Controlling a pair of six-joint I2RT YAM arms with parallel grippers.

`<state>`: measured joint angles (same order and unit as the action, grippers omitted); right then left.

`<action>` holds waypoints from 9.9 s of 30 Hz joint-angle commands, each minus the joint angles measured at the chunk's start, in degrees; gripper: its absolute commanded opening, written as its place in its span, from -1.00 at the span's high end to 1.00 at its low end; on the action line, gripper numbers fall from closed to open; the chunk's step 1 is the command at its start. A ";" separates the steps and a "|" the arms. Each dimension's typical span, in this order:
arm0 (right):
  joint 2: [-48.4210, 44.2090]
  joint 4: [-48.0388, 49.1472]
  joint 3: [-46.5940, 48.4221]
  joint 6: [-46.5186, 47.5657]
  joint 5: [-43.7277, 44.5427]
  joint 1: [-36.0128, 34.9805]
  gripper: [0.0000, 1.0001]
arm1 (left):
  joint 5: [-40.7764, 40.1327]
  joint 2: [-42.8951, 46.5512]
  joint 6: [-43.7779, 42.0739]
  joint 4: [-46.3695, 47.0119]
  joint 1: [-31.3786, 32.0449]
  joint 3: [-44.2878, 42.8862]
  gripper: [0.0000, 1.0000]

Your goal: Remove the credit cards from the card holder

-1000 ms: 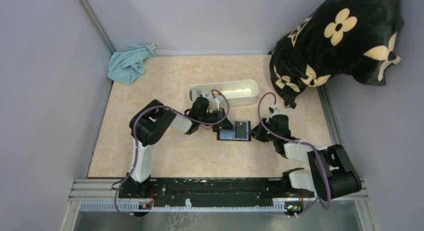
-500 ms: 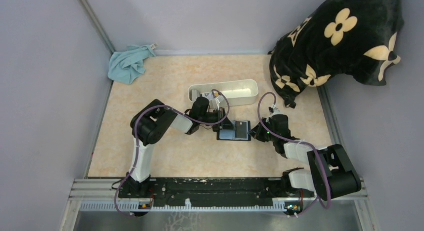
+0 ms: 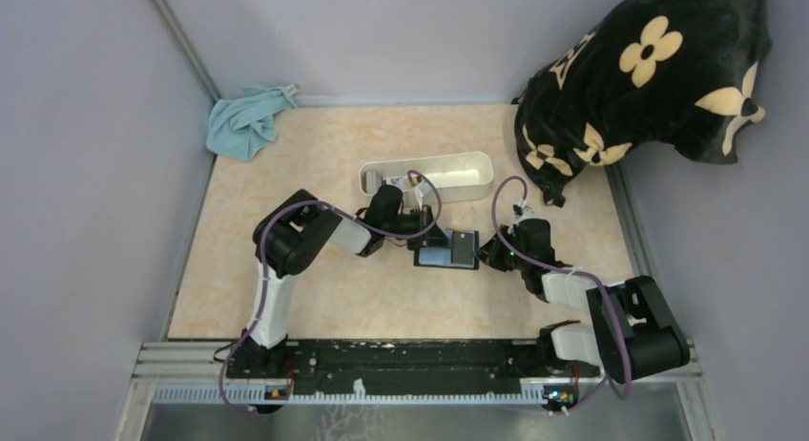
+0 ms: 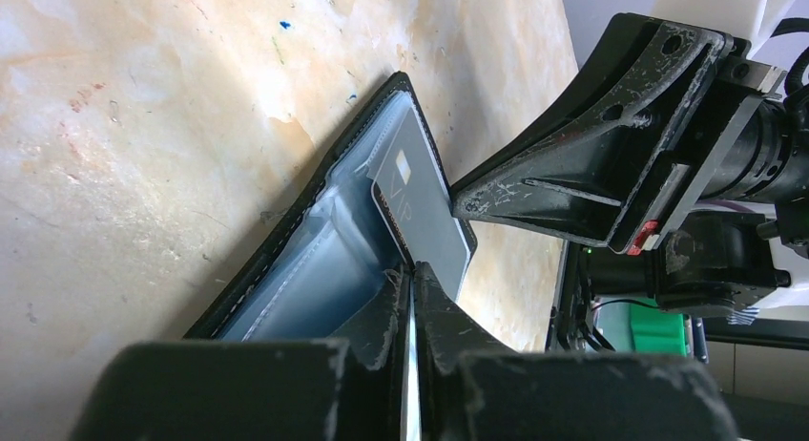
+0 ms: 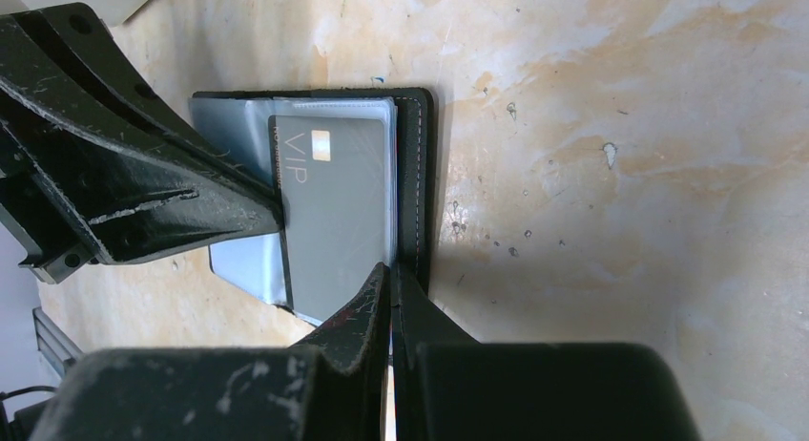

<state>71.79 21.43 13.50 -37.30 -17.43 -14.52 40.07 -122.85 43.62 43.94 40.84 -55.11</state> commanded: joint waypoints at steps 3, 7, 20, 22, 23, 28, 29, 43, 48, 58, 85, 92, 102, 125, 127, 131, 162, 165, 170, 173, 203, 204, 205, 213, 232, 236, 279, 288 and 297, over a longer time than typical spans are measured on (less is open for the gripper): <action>1.06 1.11 -0.32 0.17 0.03 -0.58 1.00 | 0.36 -4.35 5.17 -12.73 1.00 1.70 0.96; 1.17 0.91 -0.09 0.20 0.02 -0.55 1.00 | 0.56 -4.62 5.20 -12.92 0.95 1.51 1.00; 1.80 1.04 0.08 0.17 0.22 -0.47 1.00 | 1.85 -0.27 0.99 -15.46 -3.73 4.71 1.00; 2.03 1.24 0.13 0.07 0.21 -0.47 1.00 | 2.12 0.62 0.10 -16.52 -4.61 4.99 1.00; 2.08 1.39 0.12 0.09 0.19 -0.51 1.00 | 2.30 0.84 -0.31 -17.13 -4.96 5.12 1.00; 2.22 1.25 0.13 0.27 0.22 -0.51 1.00 | 3.07 1.73 -3.00 -20.85 -5.95 5.11 1.00; 2.21 1.25 0.13 0.25 0.23 -0.51 1.00 | 3.12 1.73 -3.46 -21.65 -6.21 5.13 1.00; 2.00 1.29 0.01 0.18 0.16 -0.42 1.00 | 4.02 8.62 -5.44 -24.17 -9.71 7.21 1.00; 1.15 0.69 -0.13 0.27 0.32 -0.42 1.00 | 4.61 11.97 -4.48 -24.52 -9.98 7.14 1.00; 0.66 2.13 -0.52 0.57 -1.21 -0.42 1.00 | 5.52 19.90 -4.14 -26.06 -10.59 5.34 1.00; -3.68 8.02 0.29 1.35 -9.42 -0.41 0.88 | 3.42 14.76 -5.84 -28.49 -10.37 4.38 0.60; -2.23 9.83 1.27 1.90 -11.01 -2.26 0.84 | 4.00 13.10 -4.85 -27.30 -9.02 4.19 0.52; 4.99 14.55 3.08 0.85 -11.55 -5.87 0.84 | 4.29 11.49 -4.58 -26.67 -8.07 4.17 0.49; 16.45 21.92 6.75 -1.93 -14.11 -9.12 0.58 | 4.90 8.29 -3.80 -23.63 -7.20 6.15 0.49; 17.63 23.57 6.82 -2.60 -14.65 -9.12 0.43 | 5.16 7.89 -3.58 -23.03 -7.19 6.53 0.49; 20.21 27.69 6.57 -4.24 -15.82 -9.12 0.29 | 5.49 7.07 -3.36 -22.54 -7.11 6.59 0.49; 8.02 19.87 6.38 -1.16 -13.12 -9.12 0.08 | 9.23 14.68 -1.25 -17.34 -7.62 6.07 1.00; 6.68 18.82 6.39 -0.79 -12.88 -9.12 0.02 | 10.36 15.82 1.81 -11.26 -7.66 7.60 1.00; 6.52 20.84 5.69 -1.96 -13.57 -9.12 0.05 | 11.14 17.13 8.71 1.76 -7.61 10.63 1.00; 6.24 21.74 5.41 -2.71 -14.02 -9.11 0.09 | 10.70 17.02 12.11 7.77 -7.62 11.62 1.00; 3.72 28.45 3.39 -6.39 -16.18 -9.12 1.00 | 10.87 14.30 15.21 13.93 -7.44 13.98 0.46; 3.43 27.76 3.58 -6.04 -16.11 -9.05 1.00 | 10.94 14.36 15.19 13.96 -7.52 14.01 0.45; 3.06 27.10 3.63 -5.81 -15.94 -9.03 1.00 | 10.99 14.39 15.31 13.93 -7.53 14.05 0.45; 2.18 26.58 2.90 -6.10 -15.96 -7.81 1.00 | 10.82 15.43 14.38 13.19 -8.47 14.49 0.42; 2.42 26.34 2.76 -6.12 -16.79 -6.83 1.00 | 11.37 16.05 14.50 13.65 -10.18 14.78 0.73; 3.70 28.14 2.85 -7.00 -17.59 -6.83 1.00 | 13.29 15.03 16.23 16.63 -10.25 14.61 0.82; 4.74 32.61 -3.38 -6.07 -18.78 -1.52 -0.02 | -32.58 22.97 -5.40 -63.65 -18.85 -22.73 1.00; 5.55 34.40 -4.82 -6.21 -19.15 -1.34 -0.01 | -35.96 20.78 -5.15 -66.08 -18.79 -24.37 1.00; 5.55 34.11 -4.88 -5.83 -19.57 -1.05 -0.01 | -38.14 18.31 -5.40 -65.65 -18.79 -23.98 1.00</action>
<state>77.49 51.88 8.88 -44.03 -36.12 -16.05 3.62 -102.96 37.93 -21.37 22.35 -77.76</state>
